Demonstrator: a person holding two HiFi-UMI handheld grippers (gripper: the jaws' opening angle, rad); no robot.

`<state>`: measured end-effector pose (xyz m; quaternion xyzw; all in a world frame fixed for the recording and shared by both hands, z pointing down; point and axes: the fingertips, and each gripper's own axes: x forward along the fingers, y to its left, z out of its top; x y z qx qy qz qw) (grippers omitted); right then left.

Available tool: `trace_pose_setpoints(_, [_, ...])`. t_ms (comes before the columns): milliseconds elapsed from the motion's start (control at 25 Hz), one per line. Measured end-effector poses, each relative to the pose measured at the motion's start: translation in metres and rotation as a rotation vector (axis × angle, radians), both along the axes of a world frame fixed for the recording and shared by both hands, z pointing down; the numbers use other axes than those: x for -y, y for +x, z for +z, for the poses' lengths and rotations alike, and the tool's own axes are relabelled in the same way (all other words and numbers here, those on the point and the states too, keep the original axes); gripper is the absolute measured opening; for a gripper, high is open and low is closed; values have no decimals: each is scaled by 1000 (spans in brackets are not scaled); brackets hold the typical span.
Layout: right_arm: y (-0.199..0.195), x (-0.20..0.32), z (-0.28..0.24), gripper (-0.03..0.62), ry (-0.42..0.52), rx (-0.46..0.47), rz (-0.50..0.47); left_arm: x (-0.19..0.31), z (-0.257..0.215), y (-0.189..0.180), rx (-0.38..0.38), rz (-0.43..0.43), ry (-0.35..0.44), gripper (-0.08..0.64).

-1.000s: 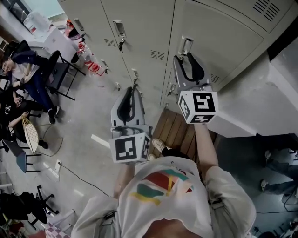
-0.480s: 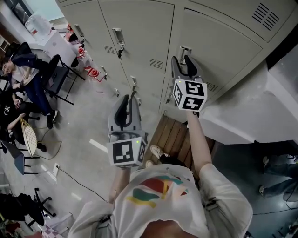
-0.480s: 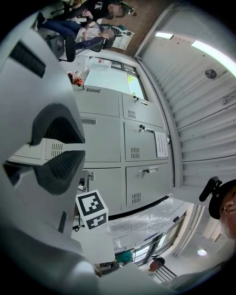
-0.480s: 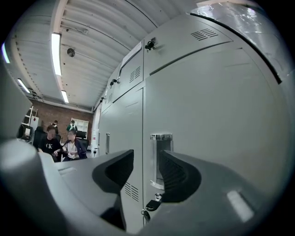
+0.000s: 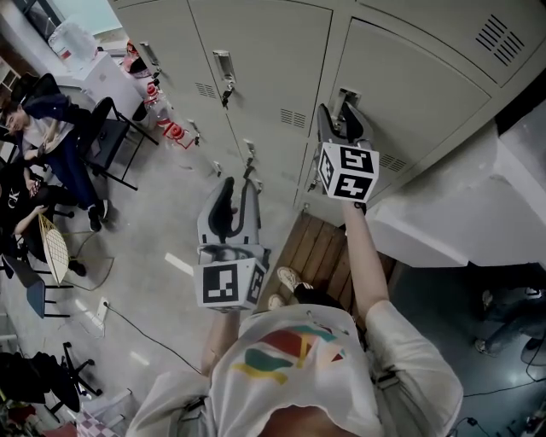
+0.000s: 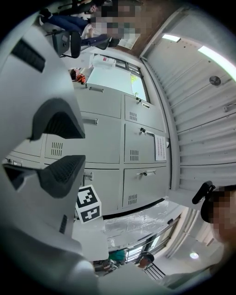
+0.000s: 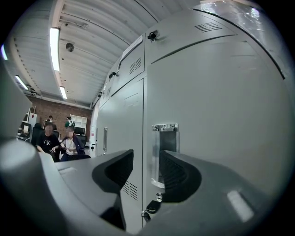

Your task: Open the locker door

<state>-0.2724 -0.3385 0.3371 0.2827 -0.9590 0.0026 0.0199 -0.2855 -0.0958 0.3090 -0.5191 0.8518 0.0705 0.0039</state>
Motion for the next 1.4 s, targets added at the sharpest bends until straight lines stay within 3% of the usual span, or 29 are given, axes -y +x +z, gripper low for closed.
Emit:
trace_pose_setpoints(640, [18,-34,4,160,54,-85,-44,11,17,-4,-79,66,3,107])
trace_pose_setpoints(920, [35,-55,5,156,59,-110,-89,19,10,7,-157,189,81,107])
trace_pose_setpoints(1240, [60,-81,5,152,64,-117,-135,48,39,38,-143,321,-16,107])
trace_pose_setpoints(1400, [76,-94,5,152,73,-140,-155,66,63,64,-209,447,-51,107])
